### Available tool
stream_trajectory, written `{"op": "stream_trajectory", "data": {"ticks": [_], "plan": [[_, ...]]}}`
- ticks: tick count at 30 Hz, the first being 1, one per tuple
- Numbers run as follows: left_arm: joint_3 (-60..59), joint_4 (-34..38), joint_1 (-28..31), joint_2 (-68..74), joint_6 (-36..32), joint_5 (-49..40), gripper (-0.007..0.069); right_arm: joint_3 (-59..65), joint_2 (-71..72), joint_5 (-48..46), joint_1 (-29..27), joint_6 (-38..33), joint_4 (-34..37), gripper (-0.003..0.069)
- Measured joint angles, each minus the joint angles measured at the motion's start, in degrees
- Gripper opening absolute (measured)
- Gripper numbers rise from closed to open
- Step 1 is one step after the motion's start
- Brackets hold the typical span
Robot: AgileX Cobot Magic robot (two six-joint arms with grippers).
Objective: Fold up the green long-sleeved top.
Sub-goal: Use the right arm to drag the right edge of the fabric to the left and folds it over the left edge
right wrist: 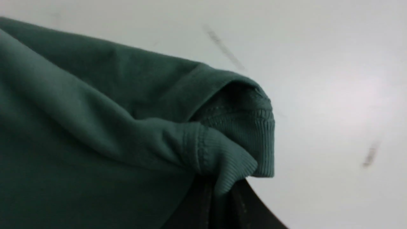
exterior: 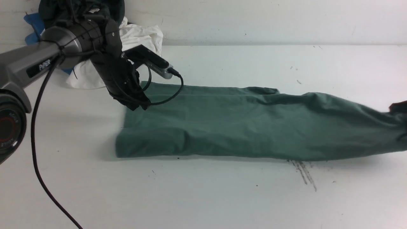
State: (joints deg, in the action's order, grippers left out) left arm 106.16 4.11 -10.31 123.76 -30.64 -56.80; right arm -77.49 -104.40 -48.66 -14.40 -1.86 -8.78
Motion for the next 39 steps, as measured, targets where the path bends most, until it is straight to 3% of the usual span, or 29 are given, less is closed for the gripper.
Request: {"op": "stream_trajectory", "data": {"ticks": [4,7,9,16,23,35,39], "plan": [[0.00,-0.42,0.00,-4.09,0.13,-0.06,-0.0008,-1.61,7.48,-2.28,-1.10,3.41,-6.57,0.0031],[0.00,-0.42,0.00,-5.81,0.13,-0.33,-0.0008,-4.70,11.07,-4.06,0.66,2.53,-5.57,0.0031],[0.00,-0.42,0.00,-6.29,0.13,-0.63,-0.0008,-7.00,12.37,-4.96,2.62,1.07,-3.35,0.0031],[0.00,-0.48,0.00,-6.83,0.13,-2.98,-0.0008,-19.25,12.54,-6.85,19.16,-7.28,12.34,0.0031],[0.00,-0.42,0.00,-6.83,0.13,-2.93,-0.0008,-22.26,5.53,-3.19,30.83,-8.56,21.69,0.0031],[0.00,0.91,0.00,-6.83,0.13,-2.82,-0.0008,-22.26,-9.02,3.47,36.46,-10.36,36.10,0.0031],[0.00,0.92,0.00,-6.83,0.13,-2.65,-0.0008,-22.26,-14.22,3.74,37.65,-16.54,43.04,0.0097]]}}
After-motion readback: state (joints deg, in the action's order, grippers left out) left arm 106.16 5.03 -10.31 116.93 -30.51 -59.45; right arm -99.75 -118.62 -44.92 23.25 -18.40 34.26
